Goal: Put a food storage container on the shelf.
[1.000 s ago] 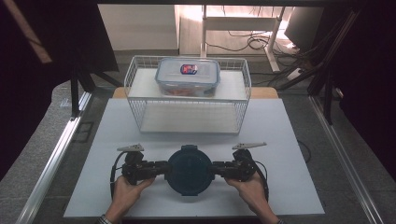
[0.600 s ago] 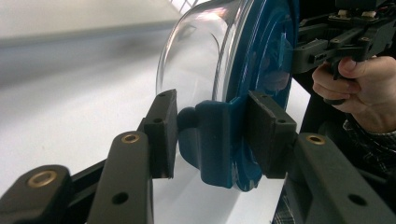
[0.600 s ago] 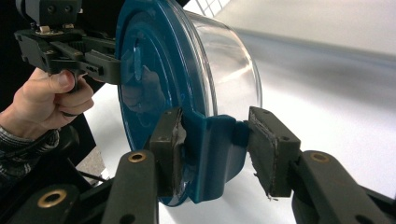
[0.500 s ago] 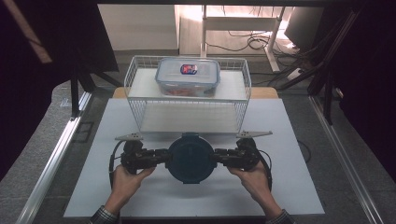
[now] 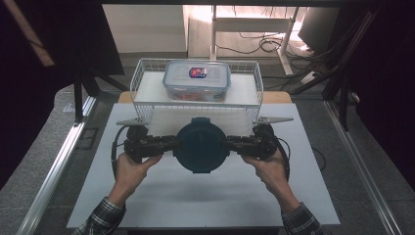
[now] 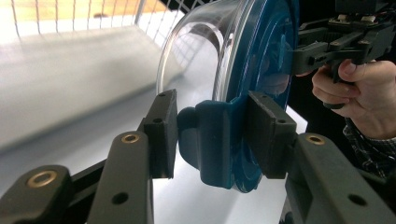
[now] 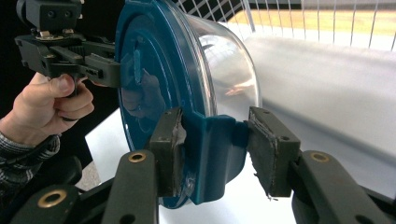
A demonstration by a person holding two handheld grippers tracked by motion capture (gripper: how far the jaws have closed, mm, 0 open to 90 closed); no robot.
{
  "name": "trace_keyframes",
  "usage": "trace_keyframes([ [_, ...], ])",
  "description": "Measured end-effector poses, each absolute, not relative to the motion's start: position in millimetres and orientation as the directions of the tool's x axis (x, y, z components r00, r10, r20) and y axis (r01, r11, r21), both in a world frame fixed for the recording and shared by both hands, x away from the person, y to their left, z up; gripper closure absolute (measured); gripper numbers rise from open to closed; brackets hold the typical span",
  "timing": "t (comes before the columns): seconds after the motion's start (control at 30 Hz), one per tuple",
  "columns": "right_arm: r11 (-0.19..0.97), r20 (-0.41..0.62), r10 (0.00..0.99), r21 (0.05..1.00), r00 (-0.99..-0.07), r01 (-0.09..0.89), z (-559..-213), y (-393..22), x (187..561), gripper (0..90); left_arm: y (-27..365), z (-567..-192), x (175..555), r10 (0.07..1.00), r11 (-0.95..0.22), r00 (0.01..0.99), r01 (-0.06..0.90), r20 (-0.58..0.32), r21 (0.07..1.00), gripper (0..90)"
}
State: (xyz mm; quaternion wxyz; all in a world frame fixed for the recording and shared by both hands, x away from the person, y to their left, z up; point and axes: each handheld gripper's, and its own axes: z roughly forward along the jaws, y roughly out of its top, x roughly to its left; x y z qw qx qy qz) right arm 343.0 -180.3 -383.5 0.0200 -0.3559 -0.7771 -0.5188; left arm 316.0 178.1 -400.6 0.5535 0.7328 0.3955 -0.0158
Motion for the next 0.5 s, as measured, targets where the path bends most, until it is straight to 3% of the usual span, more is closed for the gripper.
trace_keyframes([
  [0.5, 0.172, 0.385, 0.527, 0.825, -0.758, 0.539, -326, -174, 376, 56.9, 185, -347, 346, 0.566, -0.043, 0.687, 0.578, -0.457, 0.815, 56.2],
])
